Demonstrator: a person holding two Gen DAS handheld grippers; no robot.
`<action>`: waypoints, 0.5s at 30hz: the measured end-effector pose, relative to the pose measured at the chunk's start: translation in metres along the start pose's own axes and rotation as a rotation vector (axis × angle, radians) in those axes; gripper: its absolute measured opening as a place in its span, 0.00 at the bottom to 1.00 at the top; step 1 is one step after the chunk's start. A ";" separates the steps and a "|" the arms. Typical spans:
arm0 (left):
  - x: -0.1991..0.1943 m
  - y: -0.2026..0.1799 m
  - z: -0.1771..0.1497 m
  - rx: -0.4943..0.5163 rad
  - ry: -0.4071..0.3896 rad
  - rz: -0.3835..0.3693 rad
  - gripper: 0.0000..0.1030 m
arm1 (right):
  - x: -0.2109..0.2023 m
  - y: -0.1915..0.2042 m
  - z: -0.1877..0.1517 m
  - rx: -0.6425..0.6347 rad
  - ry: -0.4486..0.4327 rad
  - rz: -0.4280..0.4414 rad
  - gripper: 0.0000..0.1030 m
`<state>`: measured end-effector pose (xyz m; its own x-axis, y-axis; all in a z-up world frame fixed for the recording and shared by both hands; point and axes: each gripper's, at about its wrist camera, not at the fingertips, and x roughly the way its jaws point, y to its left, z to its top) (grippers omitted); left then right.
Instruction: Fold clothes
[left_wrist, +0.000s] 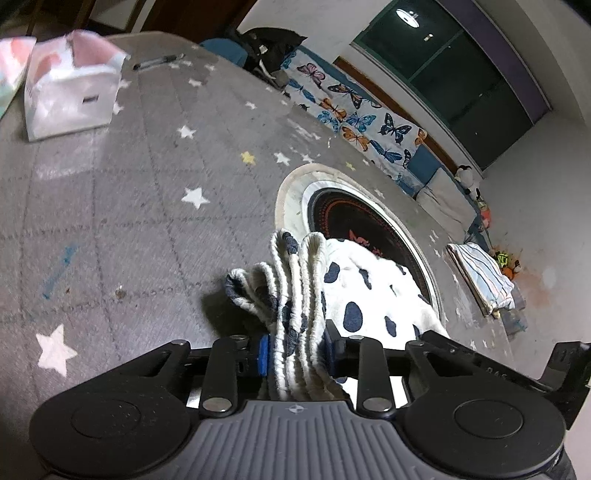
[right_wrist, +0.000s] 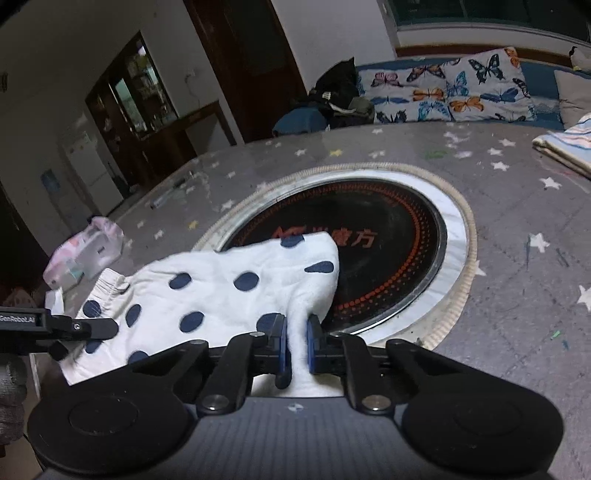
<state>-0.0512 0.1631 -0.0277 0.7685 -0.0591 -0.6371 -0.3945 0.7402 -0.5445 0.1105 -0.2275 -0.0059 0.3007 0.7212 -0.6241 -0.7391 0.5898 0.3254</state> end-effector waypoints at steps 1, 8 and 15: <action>0.000 -0.004 0.000 0.011 -0.002 -0.003 0.29 | -0.003 0.000 0.000 0.001 -0.010 0.002 0.08; 0.006 -0.038 0.000 0.094 0.002 -0.035 0.28 | -0.036 -0.004 0.002 0.000 -0.085 -0.029 0.08; 0.030 -0.085 0.002 0.184 0.032 -0.076 0.28 | -0.068 -0.025 0.007 0.009 -0.141 -0.108 0.08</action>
<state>0.0066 0.0999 0.0006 0.7752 -0.1382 -0.6164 -0.2351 0.8426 -0.4845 0.1130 -0.2884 0.0337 0.4596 0.6971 -0.5502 -0.6930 0.6690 0.2687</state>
